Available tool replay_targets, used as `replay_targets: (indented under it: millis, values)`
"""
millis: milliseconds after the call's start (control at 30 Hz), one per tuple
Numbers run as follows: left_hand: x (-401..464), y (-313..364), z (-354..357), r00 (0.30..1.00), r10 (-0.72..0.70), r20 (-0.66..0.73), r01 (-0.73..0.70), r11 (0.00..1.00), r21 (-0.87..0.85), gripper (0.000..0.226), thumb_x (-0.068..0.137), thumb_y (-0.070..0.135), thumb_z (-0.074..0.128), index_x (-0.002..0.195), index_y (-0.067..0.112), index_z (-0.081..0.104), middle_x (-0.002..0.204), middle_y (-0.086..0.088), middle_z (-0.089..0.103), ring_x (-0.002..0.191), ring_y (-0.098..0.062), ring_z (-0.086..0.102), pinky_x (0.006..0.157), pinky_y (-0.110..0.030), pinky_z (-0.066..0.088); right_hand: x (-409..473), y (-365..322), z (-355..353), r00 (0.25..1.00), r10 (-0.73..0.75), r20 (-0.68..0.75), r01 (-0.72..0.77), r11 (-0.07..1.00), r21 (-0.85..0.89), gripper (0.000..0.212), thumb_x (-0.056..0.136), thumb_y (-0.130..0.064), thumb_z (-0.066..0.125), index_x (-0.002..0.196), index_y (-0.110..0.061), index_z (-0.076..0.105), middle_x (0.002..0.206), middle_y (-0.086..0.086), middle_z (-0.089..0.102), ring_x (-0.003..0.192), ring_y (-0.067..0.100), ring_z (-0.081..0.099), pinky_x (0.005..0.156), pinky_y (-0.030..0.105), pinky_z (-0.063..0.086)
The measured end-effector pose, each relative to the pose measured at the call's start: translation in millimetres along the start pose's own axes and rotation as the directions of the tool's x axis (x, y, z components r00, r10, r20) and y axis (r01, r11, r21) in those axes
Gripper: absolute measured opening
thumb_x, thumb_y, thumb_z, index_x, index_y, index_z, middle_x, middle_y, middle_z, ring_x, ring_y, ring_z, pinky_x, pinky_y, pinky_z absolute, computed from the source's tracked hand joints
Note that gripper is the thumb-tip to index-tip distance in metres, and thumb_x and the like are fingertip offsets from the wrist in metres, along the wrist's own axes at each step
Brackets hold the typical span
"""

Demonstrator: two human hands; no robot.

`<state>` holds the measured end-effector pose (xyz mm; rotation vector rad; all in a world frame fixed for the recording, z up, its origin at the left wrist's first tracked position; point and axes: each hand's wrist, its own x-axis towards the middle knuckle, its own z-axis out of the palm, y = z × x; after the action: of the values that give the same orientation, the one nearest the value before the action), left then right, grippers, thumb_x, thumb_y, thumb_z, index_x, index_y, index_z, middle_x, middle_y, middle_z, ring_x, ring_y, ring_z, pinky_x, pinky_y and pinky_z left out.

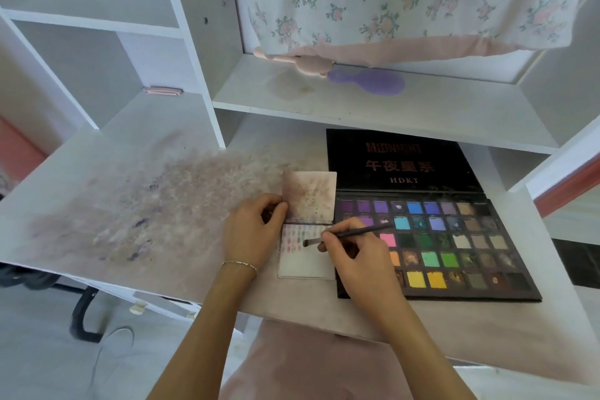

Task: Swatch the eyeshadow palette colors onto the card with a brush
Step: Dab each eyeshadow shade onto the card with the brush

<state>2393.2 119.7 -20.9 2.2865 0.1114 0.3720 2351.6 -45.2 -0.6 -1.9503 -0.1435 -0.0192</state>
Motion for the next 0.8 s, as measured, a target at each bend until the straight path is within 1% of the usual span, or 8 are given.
replay_targets:
  millis: [67, 167, 267, 333, 400, 500, 667, 800]
  values:
    - [-0.4, 0.2, -0.3, 1.000, -0.001, -0.002, 0.001, 1.000, -0.007, 0.010, 0.084, 0.021, 0.061, 0.084, 0.020, 0.070, 0.070, 0.013, 0.062, 0.062, 0.007, 0.053, 0.054, -0.006, 0.035, 0.4, 0.2, -0.3, 1.000, 0.005, 0.010, -0.004, 1.000, -0.027, 0.016, 0.087, -0.023, 0.058, 0.077, -0.034, 0.053, 0.073, -0.014, 0.067, 0.077, -0.008, 0.061, 0.067, 0.004, 0.043]
    - [-0.8, 0.5, -1.0, 1.000, -0.011, -0.003, 0.011, 1.000, -0.024, 0.010, 0.083, 0.020, 0.061, 0.084, 0.021, 0.070, 0.066, 0.022, 0.055, 0.071, 0.017, 0.052, 0.061, 0.001, 0.035, 1.5, 0.8, -0.5, 1.000, 0.014, 0.022, -0.013, 0.998, -0.062, 0.015, 0.087, -0.025, 0.058, 0.076, -0.034, 0.053, 0.073, -0.013, 0.067, 0.077, -0.007, 0.060, 0.067, 0.006, 0.044]
    - [-0.9, 0.5, -1.0, 1.000, -0.016, 0.001, 0.016, 1.000, -0.016, 0.010, 0.083, 0.020, 0.060, 0.084, 0.023, 0.069, 0.068, 0.020, 0.058, 0.067, 0.011, 0.053, 0.061, 0.001, 0.034, 2.1, 1.7, -0.3, 1.000, 0.015, 0.026, -0.013, 0.997, -0.076, 0.012, 0.086, -0.026, 0.058, 0.078, -0.033, 0.053, 0.073, -0.013, 0.067, 0.076, -0.006, 0.060, 0.066, 0.007, 0.045]
    - [-0.6, 0.2, -1.0, 1.000, -0.019, 0.000, 0.019, 1.000, -0.018, 0.009, 0.083, 0.020, 0.060, 0.084, 0.022, 0.069, 0.069, 0.021, 0.058, 0.066, 0.010, 0.053, 0.061, 0.001, 0.034, 2.4, 2.2, 0.4, 0.999, 0.016, 0.028, -0.014, 0.997, -0.078, 0.012, 0.086, -0.026, 0.058, 0.078, -0.034, 0.053, 0.072, -0.012, 0.067, 0.075, -0.005, 0.061, 0.066, 0.010, 0.046]
    - [-0.6, 0.0, -0.9, 1.000, -0.025, 0.000, 0.025, 1.000, -0.016, 0.010, 0.083, 0.020, 0.060, 0.085, 0.022, 0.070, 0.068, 0.023, 0.056, 0.067, 0.010, 0.053, 0.061, 0.001, 0.034, 2.7, 3.1, 1.4, 0.999, 0.017, 0.029, -0.014, 0.995, -0.100, 0.011, 0.086, -0.027, 0.057, 0.078, -0.034, 0.052, 0.072, -0.008, 0.067, 0.073, 0.001, 0.061, 0.065, 0.017, 0.048]
    - [-0.7, -0.3, -0.6, 1.000, -0.022, 0.011, 0.022, 1.000, -0.009, 0.010, 0.084, 0.020, 0.060, 0.086, 0.022, 0.069, 0.071, 0.018, 0.059, 0.066, 0.005, 0.052, 0.062, -0.001, 0.035, 2.6, 4.6, 1.2, 0.999, 0.030, 0.034, -0.026, 0.992, -0.123, 0.008, 0.086, -0.030, 0.056, 0.079, -0.033, 0.052, 0.072, -0.001, 0.067, 0.071, 0.008, 0.062, 0.066, 0.026, 0.049]
    - [-0.4, -0.6, 0.3, 0.999, -0.030, 0.018, 0.030, 1.000, 0.009, 0.011, 0.085, 0.022, 0.059, 0.088, 0.022, 0.069, 0.075, 0.014, 0.061, 0.069, -0.004, 0.054, 0.060, -0.008, 0.035, 2.9, 3.0, 1.8, 0.998, 0.050, 0.029, -0.046, 0.990, -0.131, 0.010, 0.087, -0.030, 0.055, 0.079, -0.033, 0.051, 0.072, 0.002, 0.067, 0.071, 0.012, 0.062, 0.067, 0.033, 0.050]
    - [-1.6, -0.2, -0.5, 0.999, -0.035, 0.014, 0.035, 0.999, 0.012, 0.011, 0.085, 0.021, 0.059, 0.088, 0.022, 0.069, 0.074, 0.014, 0.060, 0.068, -0.002, 0.052, 0.059, -0.005, 0.034, 2.5, 0.9, 2.1, 0.997, 0.067, 0.031, -0.062, 0.988, -0.141, 0.009, 0.088, -0.029, 0.055, 0.079, -0.031, 0.052, 0.073, 0.004, 0.066, 0.072, 0.013, 0.062, 0.068, 0.037, 0.052]
